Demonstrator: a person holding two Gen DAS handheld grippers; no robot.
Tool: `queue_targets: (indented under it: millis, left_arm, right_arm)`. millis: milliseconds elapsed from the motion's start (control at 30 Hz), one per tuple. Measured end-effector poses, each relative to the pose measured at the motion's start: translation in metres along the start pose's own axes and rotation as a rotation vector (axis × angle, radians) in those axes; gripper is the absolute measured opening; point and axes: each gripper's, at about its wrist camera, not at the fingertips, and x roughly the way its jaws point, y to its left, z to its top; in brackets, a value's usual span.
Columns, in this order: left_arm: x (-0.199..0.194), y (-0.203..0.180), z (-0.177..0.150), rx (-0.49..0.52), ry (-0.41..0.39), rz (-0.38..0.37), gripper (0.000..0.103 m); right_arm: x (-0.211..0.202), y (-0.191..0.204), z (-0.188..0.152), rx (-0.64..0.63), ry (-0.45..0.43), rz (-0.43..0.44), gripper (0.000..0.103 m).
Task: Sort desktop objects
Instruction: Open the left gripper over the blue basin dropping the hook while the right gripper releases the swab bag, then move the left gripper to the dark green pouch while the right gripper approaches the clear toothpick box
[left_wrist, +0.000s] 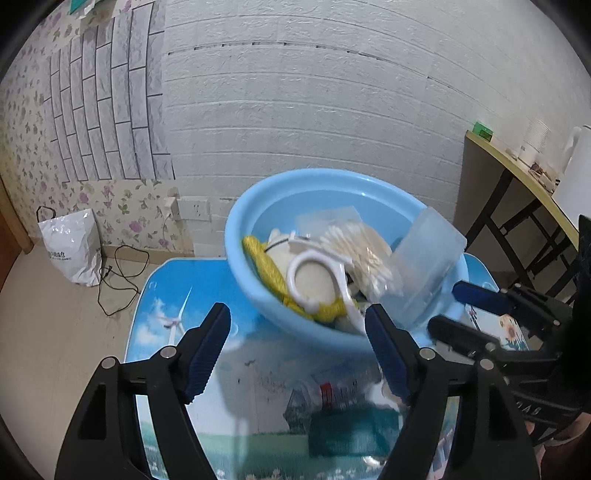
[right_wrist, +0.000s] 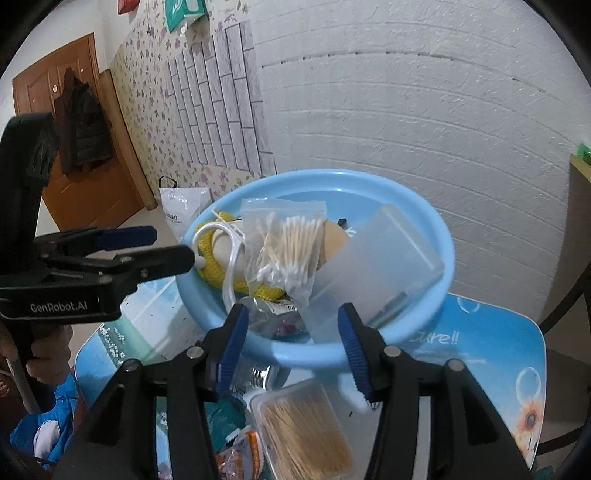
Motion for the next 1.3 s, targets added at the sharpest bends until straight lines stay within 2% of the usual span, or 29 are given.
queue_targets:
  millis: [167, 300, 567, 767, 933, 1233, 1300]
  left_arm:
    - [-0.009, -0.003, -0.013, 0.002, 0.008, -0.001, 0.077]
    - [-0.011, -0.006, -0.020, 0.002, 0.014, -0.004, 0.077]
    - [-0.010, -0.009, -0.039, -0.039, 0.066, -0.026, 0.083]
    - [-0.011, -0.009, -0.051, -0.045, 0.092, -0.015, 0.084]
    - [-0.011, -0.003, -0.059, -0.045, 0.110, 0.003, 0.089]
    - [-0.008, 0.006, -0.078, -0.062, 0.152, 0.009, 0.089]
    - [-0.008, 0.008, -0.080, -0.065, 0.152, 0.008, 0.089]
  right_arm:
    - [-0.014, 0.000, -0.006, 0.014, -0.006, -0.009, 0.055]
    - [-0.010, -0.010, -0.022, 0.062, 0.046, -0.027, 0.055]
    - [-0.016, -0.016, -0.044, 0.104, 0.076, -0.049, 0.055]
    - [-0.013, -0.012, -0.052, 0.121, 0.103, -0.055, 0.055]
    - [-0.019, -0.016, -0.064, 0.147, 0.109, -0.075, 0.056]
    - [-0.016, -0.026, -0.085, 0.195, 0.157, -0.108, 0.062]
    - [-0.016, -0.028, -0.088, 0.203, 0.157, -0.112, 0.067]
